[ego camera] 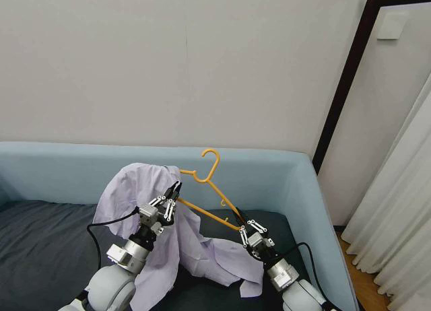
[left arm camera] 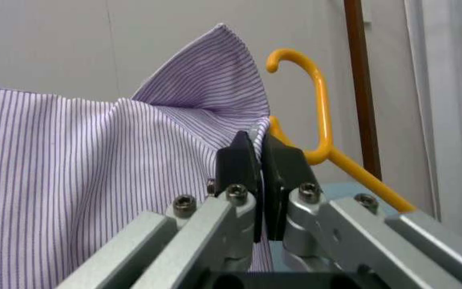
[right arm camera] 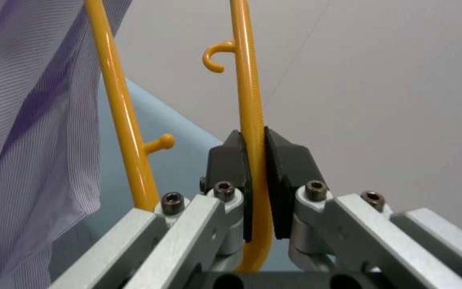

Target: Pick up the clothes from the sofa and hang them on the clothes hanger.

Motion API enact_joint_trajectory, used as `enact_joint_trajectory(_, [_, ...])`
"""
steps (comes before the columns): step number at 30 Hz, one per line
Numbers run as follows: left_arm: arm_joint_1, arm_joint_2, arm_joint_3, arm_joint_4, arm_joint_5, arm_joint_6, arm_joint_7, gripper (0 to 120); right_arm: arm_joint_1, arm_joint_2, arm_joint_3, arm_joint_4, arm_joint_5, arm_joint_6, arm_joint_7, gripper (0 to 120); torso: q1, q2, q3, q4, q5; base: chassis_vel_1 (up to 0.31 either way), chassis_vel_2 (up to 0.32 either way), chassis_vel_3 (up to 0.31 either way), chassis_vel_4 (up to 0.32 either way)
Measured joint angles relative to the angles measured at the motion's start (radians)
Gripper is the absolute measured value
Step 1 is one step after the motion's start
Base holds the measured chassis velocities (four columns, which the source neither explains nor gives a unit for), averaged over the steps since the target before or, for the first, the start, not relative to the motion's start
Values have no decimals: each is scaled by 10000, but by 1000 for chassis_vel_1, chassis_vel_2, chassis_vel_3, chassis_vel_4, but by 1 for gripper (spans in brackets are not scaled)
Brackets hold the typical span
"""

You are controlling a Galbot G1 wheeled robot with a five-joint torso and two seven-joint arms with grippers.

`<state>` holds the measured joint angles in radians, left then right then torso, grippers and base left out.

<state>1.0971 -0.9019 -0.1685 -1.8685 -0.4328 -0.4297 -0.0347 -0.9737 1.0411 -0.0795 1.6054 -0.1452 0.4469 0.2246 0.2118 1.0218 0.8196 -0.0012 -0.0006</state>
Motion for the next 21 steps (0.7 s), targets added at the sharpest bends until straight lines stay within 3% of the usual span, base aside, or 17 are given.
enact_joint_trajectory(5, [115,44,-115,-79,-463,-271,702,0,23,-2,15,-35,46,14,7,5,0,0,0,-1,-1,0,0,0,0])
enact_joint_trajectory(11, [716,249,-466,-315,-1011,-524,2447,0,161,-1,-78,-114,433,-87,2,5,0,1,0,0,0,0,0,0,0])
enact_joint_trajectory(14, [1215,280,-673,-290,-825,-660,3278,0,228,22,-151,-90,513,-160,-12,5,0,0,0,1,0,0,0,0,0])
enact_joint_trajectory(21, [1715,244,-1035,-23,-405,-803,3883,0,274,33,-144,58,626,-251,-11,5,0,1,0,0,-1,0,0,0,0])
